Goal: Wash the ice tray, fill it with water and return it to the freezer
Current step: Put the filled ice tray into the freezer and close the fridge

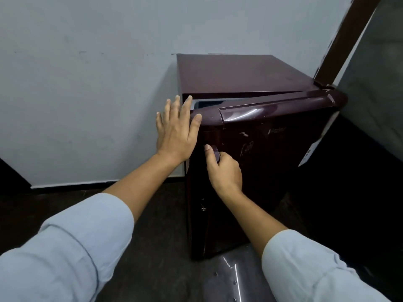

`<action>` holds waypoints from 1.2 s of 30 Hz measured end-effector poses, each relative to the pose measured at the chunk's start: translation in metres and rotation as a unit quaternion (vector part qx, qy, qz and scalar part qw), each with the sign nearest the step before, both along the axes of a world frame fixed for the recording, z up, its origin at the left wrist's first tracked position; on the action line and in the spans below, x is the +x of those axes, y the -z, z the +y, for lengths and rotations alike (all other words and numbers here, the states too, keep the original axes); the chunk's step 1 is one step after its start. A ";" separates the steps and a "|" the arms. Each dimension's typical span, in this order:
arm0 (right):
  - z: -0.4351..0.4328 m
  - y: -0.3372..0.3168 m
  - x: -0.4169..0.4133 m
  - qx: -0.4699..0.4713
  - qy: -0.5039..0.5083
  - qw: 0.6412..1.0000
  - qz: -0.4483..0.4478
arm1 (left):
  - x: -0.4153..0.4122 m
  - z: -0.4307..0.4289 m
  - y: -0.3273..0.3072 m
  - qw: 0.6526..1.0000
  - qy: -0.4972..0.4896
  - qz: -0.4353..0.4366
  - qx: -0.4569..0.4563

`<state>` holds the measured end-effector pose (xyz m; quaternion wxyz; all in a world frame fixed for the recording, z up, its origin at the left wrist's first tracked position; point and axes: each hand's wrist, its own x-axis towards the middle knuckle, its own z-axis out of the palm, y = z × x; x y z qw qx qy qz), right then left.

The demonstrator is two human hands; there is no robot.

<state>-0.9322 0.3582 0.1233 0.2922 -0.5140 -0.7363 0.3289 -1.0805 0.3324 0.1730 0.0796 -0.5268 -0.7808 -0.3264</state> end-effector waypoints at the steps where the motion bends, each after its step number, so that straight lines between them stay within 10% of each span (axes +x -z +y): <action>1: 0.005 0.000 -0.009 0.002 0.007 1.000 -0.003 | -0.009 0.007 -0.001 1.000 0.001 0.003 -0.005; 14: 0.048 -0.007 -0.063 0.038 0.021 0.997 -0.071 | -0.072 0.060 -0.001 0.999 0.051 0.004 -0.019; 18: 0.064 -0.029 -0.046 0.212 0.011 0.958 -0.194 | -0.075 0.061 -0.002 0.998 0.061 -0.001 -0.028; 25: 0.114 -0.099 -0.052 0.441 0.025 0.892 -0.093 | -0.071 0.077 -0.029 0.998 0.070 -0.001 0.001; 36: 0.165 -0.096 -0.073 0.371 -0.042 0.906 -0.199 | -0.067 0.108 -0.030 0.997 0.011 0.065 -0.050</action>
